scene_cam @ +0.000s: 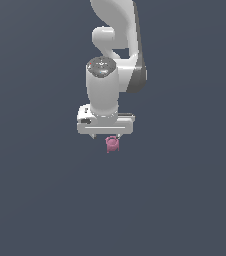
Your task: Pick up the object and move it to a goal position.
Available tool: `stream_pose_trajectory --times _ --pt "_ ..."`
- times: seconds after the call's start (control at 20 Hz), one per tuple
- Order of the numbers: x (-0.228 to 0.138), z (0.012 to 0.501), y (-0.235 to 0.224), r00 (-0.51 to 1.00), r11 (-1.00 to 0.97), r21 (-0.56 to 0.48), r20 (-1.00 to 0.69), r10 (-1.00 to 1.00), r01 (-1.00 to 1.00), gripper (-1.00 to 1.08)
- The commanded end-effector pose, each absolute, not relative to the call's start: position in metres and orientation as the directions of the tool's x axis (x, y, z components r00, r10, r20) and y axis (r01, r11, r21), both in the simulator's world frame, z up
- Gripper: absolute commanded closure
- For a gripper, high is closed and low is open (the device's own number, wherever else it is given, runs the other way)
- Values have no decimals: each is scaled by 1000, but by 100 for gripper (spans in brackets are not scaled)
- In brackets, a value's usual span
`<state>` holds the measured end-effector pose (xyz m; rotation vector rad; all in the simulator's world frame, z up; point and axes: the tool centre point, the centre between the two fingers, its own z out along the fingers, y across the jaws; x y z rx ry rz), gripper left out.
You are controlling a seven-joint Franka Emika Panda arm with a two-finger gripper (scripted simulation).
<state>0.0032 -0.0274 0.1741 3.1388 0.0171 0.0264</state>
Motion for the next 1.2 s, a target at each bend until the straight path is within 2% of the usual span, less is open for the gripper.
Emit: stream_pose_trajectory --times 0.0,0.55,1.15 --pt "-2 163 -25 999 -999 3 14 32 32 -92" --pt "-37 102 -7 986 -986 2 2 166 166 -92" --pt "-45 86 -4 982 -982 0 -1 191 191 -92"
